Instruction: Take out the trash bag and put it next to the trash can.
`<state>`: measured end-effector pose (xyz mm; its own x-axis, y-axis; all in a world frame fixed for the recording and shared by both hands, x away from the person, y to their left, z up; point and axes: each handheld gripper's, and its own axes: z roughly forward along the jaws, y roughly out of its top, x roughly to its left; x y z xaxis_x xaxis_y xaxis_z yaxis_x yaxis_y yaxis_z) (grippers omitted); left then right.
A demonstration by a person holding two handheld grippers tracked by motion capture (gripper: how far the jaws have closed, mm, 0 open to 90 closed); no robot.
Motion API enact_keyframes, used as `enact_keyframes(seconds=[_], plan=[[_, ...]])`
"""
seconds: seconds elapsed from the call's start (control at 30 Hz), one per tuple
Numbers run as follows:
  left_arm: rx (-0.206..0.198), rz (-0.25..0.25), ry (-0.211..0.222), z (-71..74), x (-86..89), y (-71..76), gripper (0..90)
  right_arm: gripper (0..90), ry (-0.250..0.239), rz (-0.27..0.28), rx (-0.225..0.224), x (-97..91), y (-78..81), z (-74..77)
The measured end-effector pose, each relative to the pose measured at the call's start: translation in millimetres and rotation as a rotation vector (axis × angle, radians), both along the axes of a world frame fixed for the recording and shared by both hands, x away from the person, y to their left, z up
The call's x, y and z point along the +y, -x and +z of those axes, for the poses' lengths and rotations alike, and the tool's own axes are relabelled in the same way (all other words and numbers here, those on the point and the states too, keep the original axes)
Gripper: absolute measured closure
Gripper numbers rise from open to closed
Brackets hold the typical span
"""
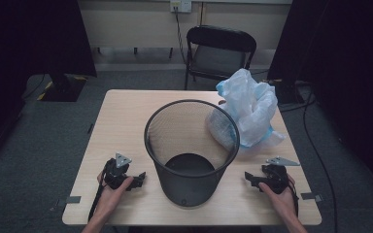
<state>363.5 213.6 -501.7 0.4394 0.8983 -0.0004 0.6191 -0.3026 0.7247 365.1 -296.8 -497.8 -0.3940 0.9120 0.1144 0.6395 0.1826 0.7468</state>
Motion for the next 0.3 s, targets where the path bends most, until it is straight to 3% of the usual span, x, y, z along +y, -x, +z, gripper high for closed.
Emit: enact_keyframes(seconds=[0.17, 0.27, 0.3], plan=[[-0.002, 0.004, 0.001, -0.1, -0.4, 0.3, 8.7, 15.9, 0.055, -0.005, -0.02, 5.4, 1.1, -1.5], [-0.002, 0.008, 0.002, -0.2, -0.7, 0.5, 8.8, 15.2, 0.125, -0.006, -0.032, 12.4, 1.8, -2.2], [-0.002, 0.011, 0.003, -0.2, -0.8, 0.7, 8.8, 15.1, 0.123, -0.01, -0.031, 12.5, 1.7, -2.2]])
